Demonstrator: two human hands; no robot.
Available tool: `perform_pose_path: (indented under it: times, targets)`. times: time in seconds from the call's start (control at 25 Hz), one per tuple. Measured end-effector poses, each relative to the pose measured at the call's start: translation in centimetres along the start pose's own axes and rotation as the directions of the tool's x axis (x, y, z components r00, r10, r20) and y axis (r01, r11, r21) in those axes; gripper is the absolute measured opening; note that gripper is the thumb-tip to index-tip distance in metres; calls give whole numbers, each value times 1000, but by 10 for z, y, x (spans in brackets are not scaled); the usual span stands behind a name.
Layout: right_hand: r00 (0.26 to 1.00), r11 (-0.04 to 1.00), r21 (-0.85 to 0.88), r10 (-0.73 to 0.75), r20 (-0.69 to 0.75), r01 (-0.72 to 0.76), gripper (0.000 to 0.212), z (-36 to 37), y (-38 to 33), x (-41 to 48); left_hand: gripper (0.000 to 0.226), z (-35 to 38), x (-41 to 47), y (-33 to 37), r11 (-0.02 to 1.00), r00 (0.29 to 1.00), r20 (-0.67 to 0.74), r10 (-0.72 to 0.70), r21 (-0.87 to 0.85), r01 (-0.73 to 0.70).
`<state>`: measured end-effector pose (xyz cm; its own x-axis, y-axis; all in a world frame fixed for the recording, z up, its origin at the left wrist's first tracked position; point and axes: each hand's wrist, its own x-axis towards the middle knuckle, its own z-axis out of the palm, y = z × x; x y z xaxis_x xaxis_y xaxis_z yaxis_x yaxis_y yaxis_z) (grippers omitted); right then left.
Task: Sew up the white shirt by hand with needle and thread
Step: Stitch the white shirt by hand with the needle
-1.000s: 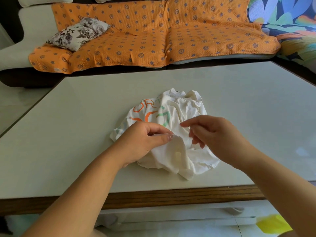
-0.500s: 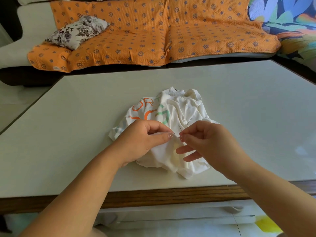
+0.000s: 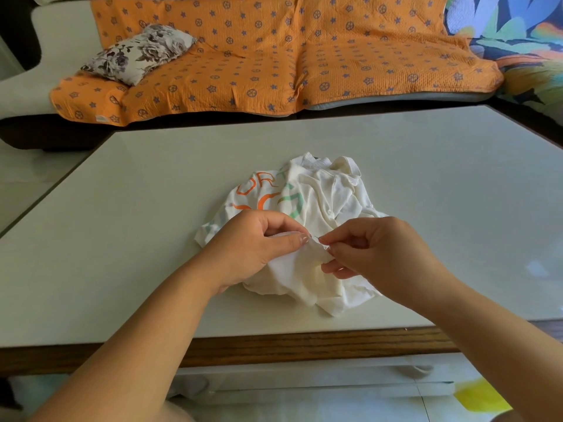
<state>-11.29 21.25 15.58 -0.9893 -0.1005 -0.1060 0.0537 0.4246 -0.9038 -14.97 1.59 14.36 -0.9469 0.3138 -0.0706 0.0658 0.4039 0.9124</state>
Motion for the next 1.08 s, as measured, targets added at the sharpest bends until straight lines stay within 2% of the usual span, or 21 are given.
perform_pose_path:
  times: [0.68,1.08]
  targets:
    - [997,1000,-21,-11,72,12,21,-2,-6,-5,8,0,-1,2,1000,1000,26,-15,-4,15]
    - [998,1000,-6,20,54,-20,21,-3,-8,-4,9,-1,-1,2,999,999,31,-15,-32,16]
